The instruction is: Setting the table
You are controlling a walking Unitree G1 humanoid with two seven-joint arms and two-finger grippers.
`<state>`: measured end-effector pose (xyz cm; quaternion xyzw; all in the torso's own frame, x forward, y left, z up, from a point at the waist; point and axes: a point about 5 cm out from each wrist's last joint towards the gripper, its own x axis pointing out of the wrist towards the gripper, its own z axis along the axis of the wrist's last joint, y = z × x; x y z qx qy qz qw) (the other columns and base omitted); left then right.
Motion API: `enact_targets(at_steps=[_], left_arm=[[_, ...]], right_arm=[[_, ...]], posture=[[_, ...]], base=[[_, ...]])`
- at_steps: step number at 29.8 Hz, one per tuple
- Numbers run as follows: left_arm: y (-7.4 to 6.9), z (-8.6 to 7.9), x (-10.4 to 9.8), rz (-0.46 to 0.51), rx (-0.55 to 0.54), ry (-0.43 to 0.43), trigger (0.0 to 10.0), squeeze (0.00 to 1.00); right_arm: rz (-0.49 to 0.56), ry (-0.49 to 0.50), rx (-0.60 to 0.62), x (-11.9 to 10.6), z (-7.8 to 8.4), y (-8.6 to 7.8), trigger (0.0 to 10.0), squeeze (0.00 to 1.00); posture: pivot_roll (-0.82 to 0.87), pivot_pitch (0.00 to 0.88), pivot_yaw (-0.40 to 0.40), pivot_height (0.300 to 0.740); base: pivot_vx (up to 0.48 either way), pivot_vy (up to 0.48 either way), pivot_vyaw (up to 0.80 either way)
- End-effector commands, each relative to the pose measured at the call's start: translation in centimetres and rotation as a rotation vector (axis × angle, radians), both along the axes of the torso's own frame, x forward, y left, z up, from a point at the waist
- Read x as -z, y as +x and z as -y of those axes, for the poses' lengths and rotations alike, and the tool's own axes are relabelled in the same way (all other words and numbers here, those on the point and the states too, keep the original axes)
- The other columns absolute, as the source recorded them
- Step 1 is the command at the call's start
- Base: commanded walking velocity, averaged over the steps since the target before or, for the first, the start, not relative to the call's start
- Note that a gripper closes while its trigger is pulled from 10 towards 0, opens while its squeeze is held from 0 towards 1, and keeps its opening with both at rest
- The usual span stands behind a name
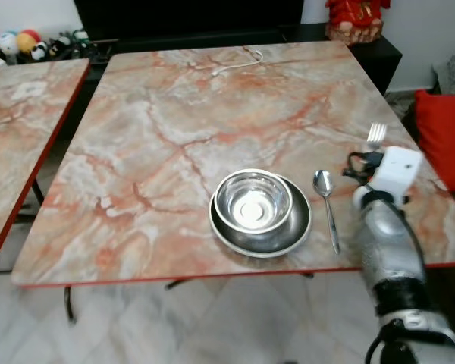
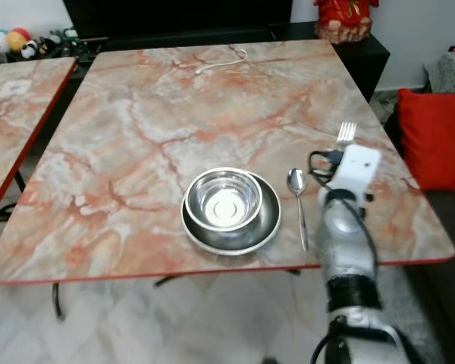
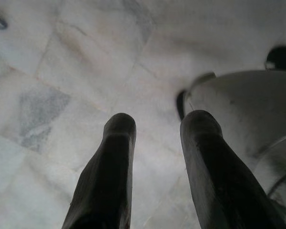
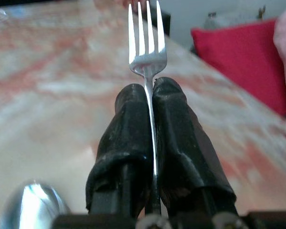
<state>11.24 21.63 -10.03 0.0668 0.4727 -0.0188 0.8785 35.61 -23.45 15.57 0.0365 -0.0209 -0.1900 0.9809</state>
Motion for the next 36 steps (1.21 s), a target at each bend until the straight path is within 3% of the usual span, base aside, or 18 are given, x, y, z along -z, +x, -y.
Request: enact_targets(at_steps=[1,7,17,26,33,36], left_arm=[[-2.7,-0.7,0.6,-0.089,-0.015,0.012,10.0,0.0],[-2.6,-0.6,0.6,-0.088,-0.016,0.01,10.0,0.0],[-2.5,-0.6,0.6,-0.088,-0.014,0.006,10.0,0.0],[-2.4,-0.7,0.6,-0.087,-0.008,0.004,10.0,0.0],[-2.4,-0.7,0.6,-0.087,-0.008,0.006,10.0,0.0],[-2.3,-0.7,0.6,-0.086,-0.007,0.006,10.0,0.0]], right_arm=[[0.035,0.002,-0.034,-0.8,-1.4,0.4,10.0,0.0],[-0.006,-0.027,-0.048,-1.0,-0.7,-0.1,10.0,0.0],[-0.103,-0.139,0.025,-1.7,3.8,-2.4,10.0,0.0],[-0.222,-0.009,-0.057,0.9,3.3,-2.9,10.0,0.0],[-0.265,0.026,-0.142,1.4,2.0,-2.5,10.0,0.0],[-0.299,-0.003,-0.151,1.7,2.0,-2.6,10.0,0.0]], posture=[[-0.09,0.118,0.063,0.74],[-0.1,0.124,0.061,0.74],[-0.12,0.128,0.058,0.74],[-0.11,0.126,0.062,0.74],[-0.1,0.122,0.062,0.74],[-0.1,0.123,0.062,0.74]], base=[[0.0,0.0,0.0],[0.0,0.0,0.0],[0.0,0.0,0.0],[0.0,0.0,0.0],[0.0,0.0,0.0],[0.0,0.0,0.0]])
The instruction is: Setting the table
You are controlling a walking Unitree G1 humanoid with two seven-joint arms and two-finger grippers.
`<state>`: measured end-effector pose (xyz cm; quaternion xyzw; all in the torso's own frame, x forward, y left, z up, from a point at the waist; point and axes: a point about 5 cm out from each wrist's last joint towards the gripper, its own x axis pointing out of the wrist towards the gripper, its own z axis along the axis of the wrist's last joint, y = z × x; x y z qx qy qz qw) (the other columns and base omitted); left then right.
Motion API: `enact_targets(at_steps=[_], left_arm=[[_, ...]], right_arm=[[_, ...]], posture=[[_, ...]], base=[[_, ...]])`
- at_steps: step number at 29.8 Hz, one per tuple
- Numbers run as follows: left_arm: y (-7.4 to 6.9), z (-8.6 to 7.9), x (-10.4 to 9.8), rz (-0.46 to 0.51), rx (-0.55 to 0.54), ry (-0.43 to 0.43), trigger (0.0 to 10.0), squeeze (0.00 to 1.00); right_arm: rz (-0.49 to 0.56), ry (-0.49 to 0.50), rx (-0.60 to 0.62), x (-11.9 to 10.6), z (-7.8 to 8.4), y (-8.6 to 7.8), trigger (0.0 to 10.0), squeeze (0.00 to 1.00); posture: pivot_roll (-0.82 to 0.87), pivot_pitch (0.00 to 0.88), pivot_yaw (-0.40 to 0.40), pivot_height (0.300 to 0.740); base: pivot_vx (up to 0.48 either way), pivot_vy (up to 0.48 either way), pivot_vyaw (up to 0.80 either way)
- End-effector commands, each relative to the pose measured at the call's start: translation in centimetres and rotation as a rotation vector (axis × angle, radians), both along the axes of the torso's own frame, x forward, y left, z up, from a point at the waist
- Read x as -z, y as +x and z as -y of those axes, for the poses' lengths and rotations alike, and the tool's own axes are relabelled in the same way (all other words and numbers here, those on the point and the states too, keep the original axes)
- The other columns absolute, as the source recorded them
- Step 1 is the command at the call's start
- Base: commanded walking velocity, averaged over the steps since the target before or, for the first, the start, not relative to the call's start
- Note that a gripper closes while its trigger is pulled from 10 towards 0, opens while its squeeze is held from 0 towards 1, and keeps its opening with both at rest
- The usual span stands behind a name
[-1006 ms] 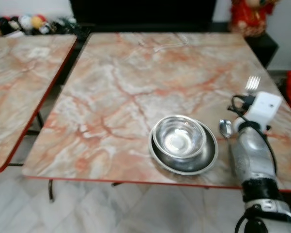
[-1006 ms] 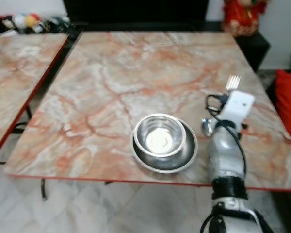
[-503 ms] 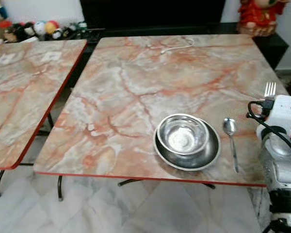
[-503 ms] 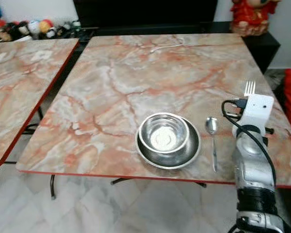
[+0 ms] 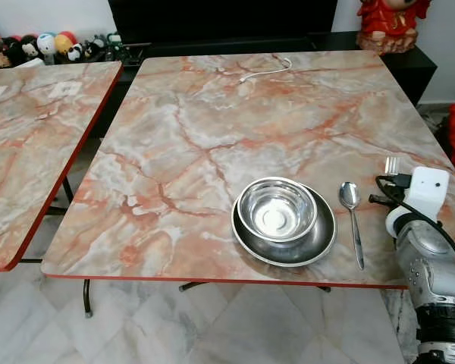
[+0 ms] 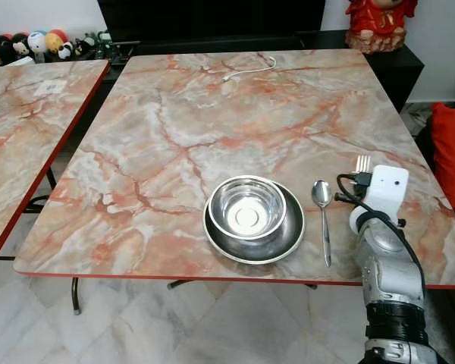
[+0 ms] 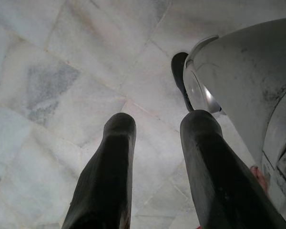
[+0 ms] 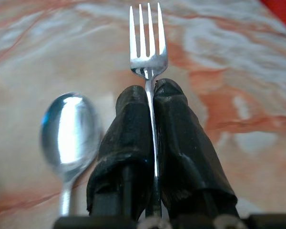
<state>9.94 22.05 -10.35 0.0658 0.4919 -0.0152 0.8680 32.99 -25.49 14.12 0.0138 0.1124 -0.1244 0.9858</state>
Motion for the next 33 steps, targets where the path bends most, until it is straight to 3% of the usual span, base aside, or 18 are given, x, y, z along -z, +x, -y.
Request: enact_targets(at_steps=[1,11,26,33], left_arm=[[-1.0,-0.3,0.2,-0.043,0.002,0.002,10.0,0.0],[-1.0,-0.3,0.3,-0.045,0.009,0.003,10.0,0.0],[-1.0,-0.3,0.2,-0.044,0.013,0.004,10.0,0.0],[-1.0,-0.3,0.2,-0.044,0.015,0.004,10.0,0.0]], right_arm=[[-0.032,-0.007,-0.012,0.3,-0.1,0.0,10.0,0.0],[-0.097,-0.006,0.039,1.9,0.6,-1.1,10.0,0.0],[-0.113,0.036,0.043,2.9,0.0,-1.5,10.0,0.0],[-0.117,-0.024,0.039,3.6,0.4,-1.8,10.0,0.0]], posture=[[-0.1,0.123,0.062,0.74],[-0.11,0.125,0.062,0.74],[-0.11,0.127,0.064,0.74],[-0.1,0.127,0.063,0.74]], base=[[0.0,0.0,0.0],[0.0,0.0,0.0],[0.0,0.0,0.0],[0.0,0.0,0.0]])
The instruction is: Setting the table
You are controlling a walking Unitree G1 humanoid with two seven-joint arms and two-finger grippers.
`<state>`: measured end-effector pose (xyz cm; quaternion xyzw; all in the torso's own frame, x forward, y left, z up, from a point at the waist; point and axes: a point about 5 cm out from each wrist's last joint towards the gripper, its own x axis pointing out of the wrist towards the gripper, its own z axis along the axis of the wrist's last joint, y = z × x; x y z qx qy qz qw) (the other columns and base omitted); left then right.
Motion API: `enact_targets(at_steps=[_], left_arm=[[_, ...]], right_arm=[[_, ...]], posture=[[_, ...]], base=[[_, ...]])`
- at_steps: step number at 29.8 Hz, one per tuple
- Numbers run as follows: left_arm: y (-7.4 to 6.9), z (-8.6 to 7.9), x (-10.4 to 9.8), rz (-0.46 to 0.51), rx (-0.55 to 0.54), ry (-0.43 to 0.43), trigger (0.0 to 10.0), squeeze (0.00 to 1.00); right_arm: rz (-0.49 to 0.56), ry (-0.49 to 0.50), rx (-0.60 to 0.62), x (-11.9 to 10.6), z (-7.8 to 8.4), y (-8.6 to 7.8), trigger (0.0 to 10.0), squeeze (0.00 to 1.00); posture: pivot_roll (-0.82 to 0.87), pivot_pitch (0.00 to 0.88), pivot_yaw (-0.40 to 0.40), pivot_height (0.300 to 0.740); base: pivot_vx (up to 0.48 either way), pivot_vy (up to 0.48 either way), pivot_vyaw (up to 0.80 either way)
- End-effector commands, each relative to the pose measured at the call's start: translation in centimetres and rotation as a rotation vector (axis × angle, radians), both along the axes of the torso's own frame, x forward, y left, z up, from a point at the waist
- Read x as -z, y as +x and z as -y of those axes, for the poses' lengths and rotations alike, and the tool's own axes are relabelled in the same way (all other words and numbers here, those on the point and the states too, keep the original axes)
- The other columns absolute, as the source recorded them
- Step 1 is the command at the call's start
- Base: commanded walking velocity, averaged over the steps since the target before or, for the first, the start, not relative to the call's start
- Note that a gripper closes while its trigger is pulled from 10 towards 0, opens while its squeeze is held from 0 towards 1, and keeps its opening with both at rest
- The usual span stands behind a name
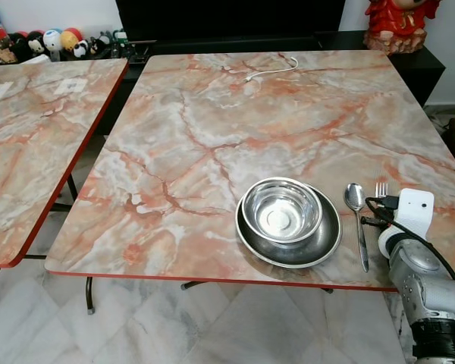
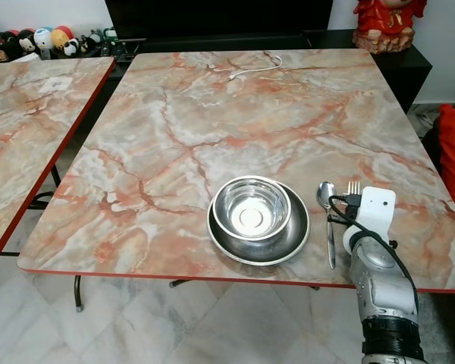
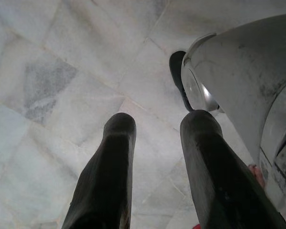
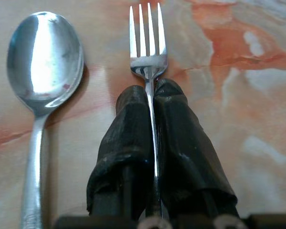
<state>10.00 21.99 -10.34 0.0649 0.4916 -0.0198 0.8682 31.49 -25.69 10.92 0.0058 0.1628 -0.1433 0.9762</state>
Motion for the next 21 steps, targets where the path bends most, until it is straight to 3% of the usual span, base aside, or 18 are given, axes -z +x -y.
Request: enact_targets(at_steps=[1,21], left_arm=[[-1.05,-0.36,0.23,-0.043,0.008,0.01,10.0,0.0],[-1.08,-0.36,0.24,-0.043,0.007,0.009,10.0,0.0]], right_arm=[[-0.006,-0.019,-0.004,0.45,0.18,-0.24,10.0,0.0],[0.037,-0.052,-0.023,1.04,0.06,-0.1,10.0,0.0]], posture=[[-0.11,0.127,0.064,0.74],[-0.1,0.129,0.065,0.74]], base=[[0.0,0.0,0.0],[0.0,0.0,0.0]])
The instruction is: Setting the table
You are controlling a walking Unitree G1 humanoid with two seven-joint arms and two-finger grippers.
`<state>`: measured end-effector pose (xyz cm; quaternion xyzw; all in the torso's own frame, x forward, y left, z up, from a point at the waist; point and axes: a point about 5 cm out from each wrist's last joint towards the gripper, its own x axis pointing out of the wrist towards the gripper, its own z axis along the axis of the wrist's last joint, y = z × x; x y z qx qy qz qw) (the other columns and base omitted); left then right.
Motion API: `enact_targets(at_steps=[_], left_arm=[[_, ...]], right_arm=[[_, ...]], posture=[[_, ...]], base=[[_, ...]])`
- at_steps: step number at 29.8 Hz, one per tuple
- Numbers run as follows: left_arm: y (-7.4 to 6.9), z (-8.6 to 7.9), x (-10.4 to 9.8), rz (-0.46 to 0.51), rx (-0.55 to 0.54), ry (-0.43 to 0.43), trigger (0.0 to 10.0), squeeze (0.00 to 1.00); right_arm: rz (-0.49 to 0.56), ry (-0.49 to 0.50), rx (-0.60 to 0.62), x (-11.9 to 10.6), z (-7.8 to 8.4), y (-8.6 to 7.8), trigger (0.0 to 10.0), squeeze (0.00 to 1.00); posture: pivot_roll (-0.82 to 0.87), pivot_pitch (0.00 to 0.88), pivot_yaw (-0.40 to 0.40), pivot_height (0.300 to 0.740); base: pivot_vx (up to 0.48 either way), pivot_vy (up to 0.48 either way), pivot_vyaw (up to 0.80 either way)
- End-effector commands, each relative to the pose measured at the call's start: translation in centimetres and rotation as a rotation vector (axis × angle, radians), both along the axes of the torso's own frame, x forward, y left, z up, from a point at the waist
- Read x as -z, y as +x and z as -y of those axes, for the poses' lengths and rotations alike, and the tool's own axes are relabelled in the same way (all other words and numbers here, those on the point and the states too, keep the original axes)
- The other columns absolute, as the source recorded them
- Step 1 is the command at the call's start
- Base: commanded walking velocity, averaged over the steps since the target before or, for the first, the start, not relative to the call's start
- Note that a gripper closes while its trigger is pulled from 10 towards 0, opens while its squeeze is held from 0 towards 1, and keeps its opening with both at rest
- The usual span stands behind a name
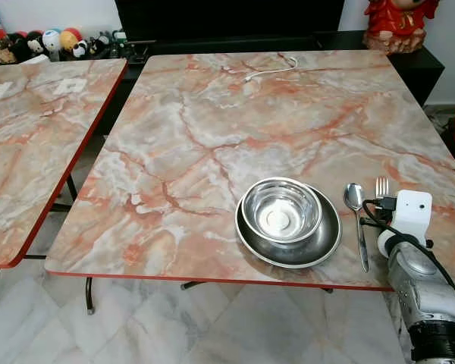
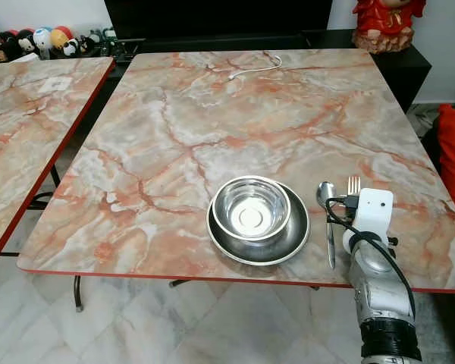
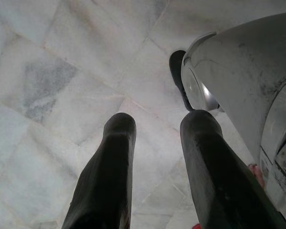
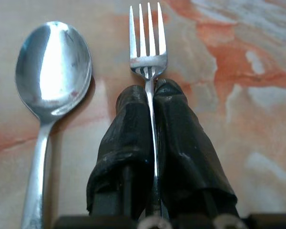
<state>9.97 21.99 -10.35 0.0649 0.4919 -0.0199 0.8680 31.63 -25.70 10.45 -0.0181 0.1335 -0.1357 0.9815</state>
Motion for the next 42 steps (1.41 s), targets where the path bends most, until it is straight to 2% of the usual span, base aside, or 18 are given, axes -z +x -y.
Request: enact_targets(at_steps=[1,19,35,39,40,42], left_arm=[[-1.06,-0.36,0.23,-0.042,0.007,0.01,10.0,0.0],[-1.06,-0.42,0.22,-0.042,0.009,0.013,10.0,0.0],[-1.07,-0.42,0.22,-0.043,0.01,0.013,10.0,0.0],[-1.07,-0.41,0.22,-0.043,0.011,0.013,10.0,0.0],[-1.07,-0.4,0.22,-0.043,0.011,0.013,10.0,0.0],[-1.07,-0.4,0.23,-0.043,0.01,0.013,10.0,0.0]], right_arm=[[-0.014,0.002,0.001,0.65,0.03,-0.24,10.0,0.0],[0.03,0.038,-0.011,0.74,-0.49,-0.02,10.0,0.0],[0.01,0.044,-0.018,1.32,-0.64,-0.07,10.0,0.0],[-0.001,0.043,-0.014,1.5,-0.61,-0.09,10.0,0.05],[-0.003,0.043,-0.014,1.53,-0.63,-0.07,10.0,0.14],[-0.004,0.042,-0.013,1.54,-0.65,-0.05,10.0,0.14]], posture=[[-0.1,0.129,0.065,0.74],[-0.1,0.13,0.067,0.74],[-0.1,0.132,0.067,0.74],[-0.1,0.131,0.067,0.74],[-0.09,0.131,0.067,0.74],[-0.09,0.131,0.067,0.74]], base=[[0.0,0.0,0.0],[0.0,0.0,0.0],[0.0,0.0,0.0],[0.0,0.0,0.0],[0.0,0.0,0.0],[0.0,0.0,0.0]])
